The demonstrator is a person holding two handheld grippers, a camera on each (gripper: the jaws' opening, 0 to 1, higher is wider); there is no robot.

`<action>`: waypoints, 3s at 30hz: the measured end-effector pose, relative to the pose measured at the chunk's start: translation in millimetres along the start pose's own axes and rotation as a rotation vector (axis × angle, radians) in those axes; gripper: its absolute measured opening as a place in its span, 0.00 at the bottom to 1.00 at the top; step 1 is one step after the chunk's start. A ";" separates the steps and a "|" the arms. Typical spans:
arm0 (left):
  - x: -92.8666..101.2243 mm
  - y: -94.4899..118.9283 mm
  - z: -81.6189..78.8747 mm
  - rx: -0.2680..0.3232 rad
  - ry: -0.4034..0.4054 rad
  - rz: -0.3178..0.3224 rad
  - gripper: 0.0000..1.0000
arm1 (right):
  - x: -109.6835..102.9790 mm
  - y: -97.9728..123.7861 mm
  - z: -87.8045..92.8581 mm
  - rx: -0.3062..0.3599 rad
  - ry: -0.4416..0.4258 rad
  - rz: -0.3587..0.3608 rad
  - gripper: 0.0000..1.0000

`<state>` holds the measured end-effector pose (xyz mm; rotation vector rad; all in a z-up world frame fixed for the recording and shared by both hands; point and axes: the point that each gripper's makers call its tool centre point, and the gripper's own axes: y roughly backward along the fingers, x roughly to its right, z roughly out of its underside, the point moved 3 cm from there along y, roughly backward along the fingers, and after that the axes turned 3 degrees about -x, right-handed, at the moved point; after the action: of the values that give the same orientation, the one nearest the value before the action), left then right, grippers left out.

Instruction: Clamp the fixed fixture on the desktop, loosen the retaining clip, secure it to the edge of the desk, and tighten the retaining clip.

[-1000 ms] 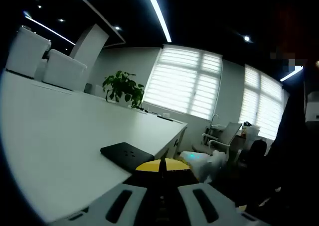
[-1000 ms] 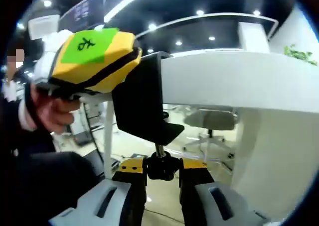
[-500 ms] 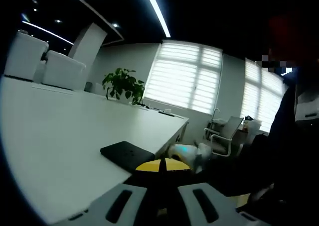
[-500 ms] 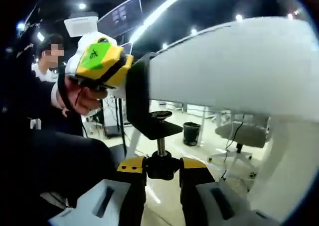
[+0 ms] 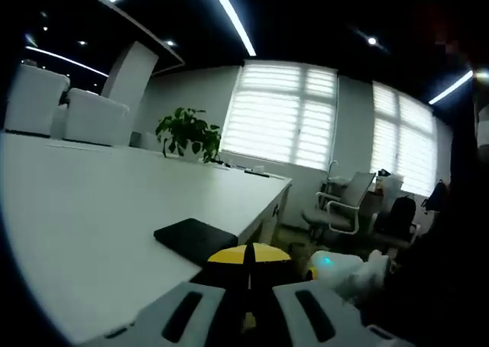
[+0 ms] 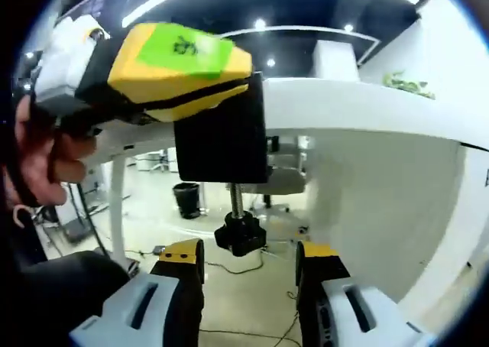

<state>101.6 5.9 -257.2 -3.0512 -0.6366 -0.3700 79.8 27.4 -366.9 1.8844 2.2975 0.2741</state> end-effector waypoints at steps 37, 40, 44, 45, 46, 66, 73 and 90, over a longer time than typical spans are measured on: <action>-0.2 0.0 -0.8 -0.028 0.045 -0.006 0.01 | 1.2 -15.8 -10.2 0.064 0.220 -0.637 0.28; -0.4 0.0 -1.0 -0.026 0.047 -0.004 0.01 | 1.5 -1.5 -11.0 0.091 0.244 -0.518 0.43; -0.1 -0.1 -1.2 -0.017 0.051 0.000 0.01 | 4.4 2.4 -7.7 0.048 0.144 -0.335 0.46; -0.3 -0.3 -1.3 -0.014 0.052 0.000 0.01 | 3.7 6.4 -6.9 0.041 0.127 -0.292 0.46; -0.5 -0.4 -1.4 -0.013 0.055 0.000 0.01 | 3.0 7.8 -4.9 0.023 0.117 -0.267 0.46; 1.6 -4.5 0.0 -0.010 0.030 0.000 0.01 | -3.3 3.4 -13.8 0.004 0.087 0.035 0.22; 1.7 -5.1 0.4 -0.011 0.035 -0.001 0.01 | 1.4 -2.1 -14.8 -0.016 0.104 -0.180 0.22; -0.3 -4.3 -0.8 -0.008 0.067 0.010 0.01 | 5.0 -14.8 -14.2 0.018 0.276 -0.772 0.22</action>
<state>99.4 9.6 -256.7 -3.0341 -0.6181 -0.4730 61.4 28.9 -356.7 0.8735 2.9932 0.4155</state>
